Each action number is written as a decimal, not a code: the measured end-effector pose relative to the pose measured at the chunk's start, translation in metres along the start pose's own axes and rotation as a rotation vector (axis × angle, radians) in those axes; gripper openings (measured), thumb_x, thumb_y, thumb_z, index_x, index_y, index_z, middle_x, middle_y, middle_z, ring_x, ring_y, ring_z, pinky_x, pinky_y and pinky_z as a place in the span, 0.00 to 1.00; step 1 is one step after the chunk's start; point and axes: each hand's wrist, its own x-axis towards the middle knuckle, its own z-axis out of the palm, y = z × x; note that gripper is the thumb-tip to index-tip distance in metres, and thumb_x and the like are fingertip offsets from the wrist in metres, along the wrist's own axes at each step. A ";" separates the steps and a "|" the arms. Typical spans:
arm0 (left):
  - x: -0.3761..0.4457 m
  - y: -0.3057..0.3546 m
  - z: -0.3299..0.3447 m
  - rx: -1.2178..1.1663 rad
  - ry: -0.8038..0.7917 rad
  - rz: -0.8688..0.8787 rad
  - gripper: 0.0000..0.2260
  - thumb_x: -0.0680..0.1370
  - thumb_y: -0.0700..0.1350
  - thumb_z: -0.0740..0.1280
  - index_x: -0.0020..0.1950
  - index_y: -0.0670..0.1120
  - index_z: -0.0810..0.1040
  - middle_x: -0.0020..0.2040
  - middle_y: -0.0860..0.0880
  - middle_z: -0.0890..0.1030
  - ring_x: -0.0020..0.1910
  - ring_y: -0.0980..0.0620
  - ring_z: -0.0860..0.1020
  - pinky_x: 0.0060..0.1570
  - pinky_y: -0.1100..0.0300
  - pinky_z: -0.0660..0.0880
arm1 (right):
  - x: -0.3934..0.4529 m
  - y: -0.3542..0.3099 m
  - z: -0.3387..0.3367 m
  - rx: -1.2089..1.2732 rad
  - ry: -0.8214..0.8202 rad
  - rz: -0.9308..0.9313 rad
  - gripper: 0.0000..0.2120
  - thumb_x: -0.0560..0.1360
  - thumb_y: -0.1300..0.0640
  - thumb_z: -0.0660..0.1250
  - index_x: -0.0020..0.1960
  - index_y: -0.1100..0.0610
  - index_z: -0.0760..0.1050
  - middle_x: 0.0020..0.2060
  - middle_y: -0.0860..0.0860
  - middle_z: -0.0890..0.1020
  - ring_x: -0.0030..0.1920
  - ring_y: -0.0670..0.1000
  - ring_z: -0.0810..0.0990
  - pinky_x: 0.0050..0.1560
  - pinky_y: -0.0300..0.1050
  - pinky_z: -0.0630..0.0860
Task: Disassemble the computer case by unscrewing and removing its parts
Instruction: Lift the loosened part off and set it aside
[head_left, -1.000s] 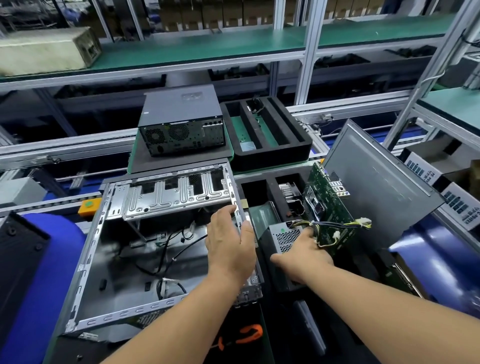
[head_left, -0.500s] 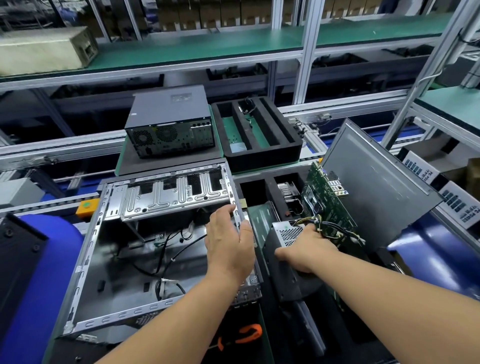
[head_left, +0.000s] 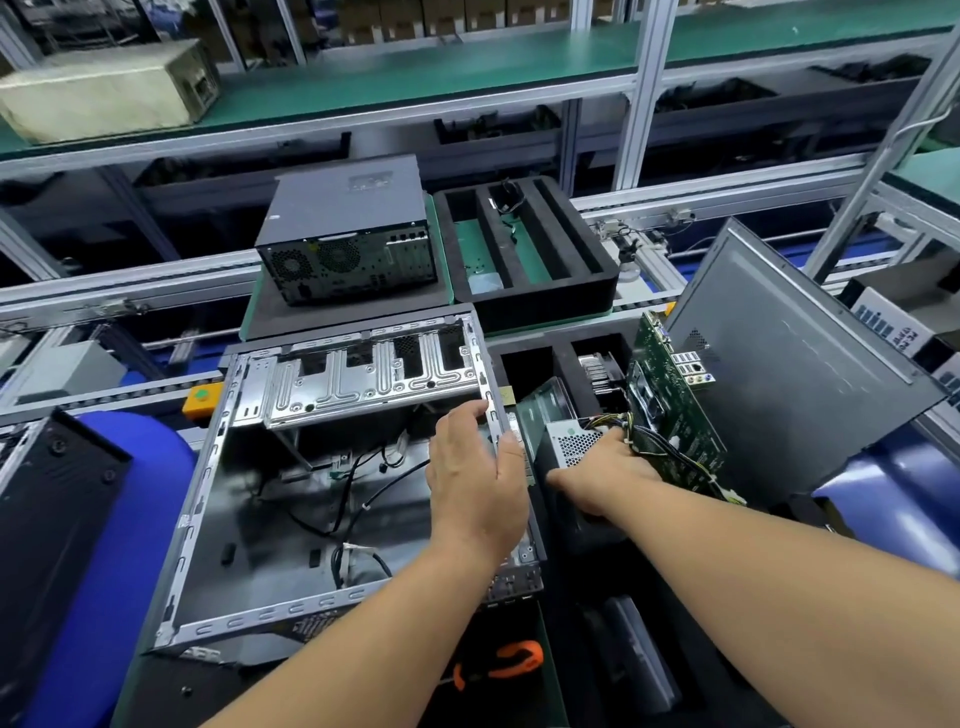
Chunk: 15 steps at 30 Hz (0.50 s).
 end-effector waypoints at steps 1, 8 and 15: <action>0.000 0.000 0.000 0.002 0.002 0.000 0.23 0.80 0.56 0.57 0.73 0.50 0.69 0.63 0.56 0.70 0.64 0.55 0.68 0.71 0.47 0.67 | 0.002 -0.002 0.001 -0.005 -0.006 -0.002 0.60 0.63 0.29 0.71 0.80 0.57 0.47 0.71 0.54 0.73 0.66 0.61 0.77 0.47 0.53 0.69; 0.001 -0.001 0.002 0.013 0.001 -0.011 0.23 0.79 0.57 0.57 0.73 0.52 0.69 0.65 0.56 0.71 0.66 0.55 0.68 0.71 0.50 0.67 | 0.007 0.002 0.018 -0.064 -0.039 -0.042 0.60 0.62 0.26 0.68 0.82 0.53 0.46 0.72 0.52 0.72 0.67 0.59 0.76 0.51 0.51 0.70; 0.002 -0.004 0.003 0.020 -0.009 -0.012 0.21 0.81 0.55 0.57 0.74 0.53 0.67 0.66 0.59 0.68 0.66 0.59 0.66 0.70 0.54 0.64 | -0.008 0.015 0.028 -0.118 0.005 -0.102 0.47 0.71 0.25 0.49 0.77 0.57 0.62 0.69 0.61 0.74 0.68 0.62 0.71 0.61 0.60 0.67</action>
